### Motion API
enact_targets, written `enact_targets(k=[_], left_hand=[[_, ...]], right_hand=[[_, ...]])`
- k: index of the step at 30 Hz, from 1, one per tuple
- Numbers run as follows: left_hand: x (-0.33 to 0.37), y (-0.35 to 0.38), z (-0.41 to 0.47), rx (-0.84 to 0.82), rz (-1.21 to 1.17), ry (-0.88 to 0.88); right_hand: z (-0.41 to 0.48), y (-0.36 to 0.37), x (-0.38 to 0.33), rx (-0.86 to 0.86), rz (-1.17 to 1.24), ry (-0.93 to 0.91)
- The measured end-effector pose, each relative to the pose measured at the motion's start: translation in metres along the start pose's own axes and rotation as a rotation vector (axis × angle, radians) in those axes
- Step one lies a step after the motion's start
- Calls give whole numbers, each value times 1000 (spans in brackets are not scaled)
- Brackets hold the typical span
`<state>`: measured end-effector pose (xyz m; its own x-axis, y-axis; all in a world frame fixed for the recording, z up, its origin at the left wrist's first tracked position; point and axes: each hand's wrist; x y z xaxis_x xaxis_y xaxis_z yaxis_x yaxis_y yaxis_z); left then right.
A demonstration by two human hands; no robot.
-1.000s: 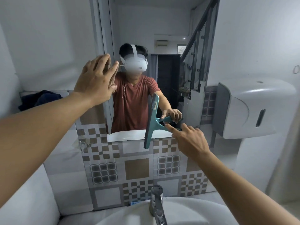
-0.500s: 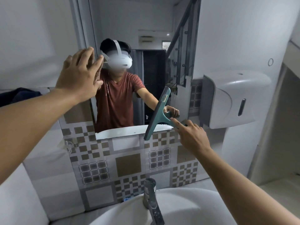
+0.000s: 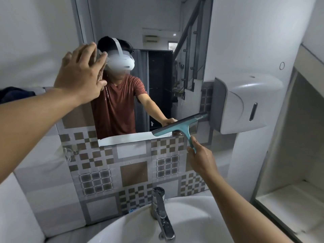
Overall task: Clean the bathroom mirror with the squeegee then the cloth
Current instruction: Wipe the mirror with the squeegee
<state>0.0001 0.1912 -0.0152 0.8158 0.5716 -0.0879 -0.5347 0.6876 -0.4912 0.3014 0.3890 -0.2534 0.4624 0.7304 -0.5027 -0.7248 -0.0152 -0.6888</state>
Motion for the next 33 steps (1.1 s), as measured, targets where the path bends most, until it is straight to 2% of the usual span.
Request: enact_targets(k=[8, 16, 21, 33], left_hand=[[-2, -3, 1, 4, -9, 17], [-5, -3, -1, -13, -2, 20], [-7, -1, 0, -19, 22, 17], [-7, -2, -1, -85, 86, -6]], right_hand=[[-20, 19, -40, 39, 368, 177], [-20, 56, -105, 145, 894, 440], [-18, 75, -149, 175, 986, 519], [-55, 129, -205, 106, 931, 335]])
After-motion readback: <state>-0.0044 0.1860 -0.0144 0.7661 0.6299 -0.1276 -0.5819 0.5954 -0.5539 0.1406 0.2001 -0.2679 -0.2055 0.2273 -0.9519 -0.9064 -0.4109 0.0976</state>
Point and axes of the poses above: each hand's wrist, its own z-axis towards the middle knuckle, its own y-axis out of the palm, x = y × z, and after that the axes turned 15 degrees about -y, right-handed
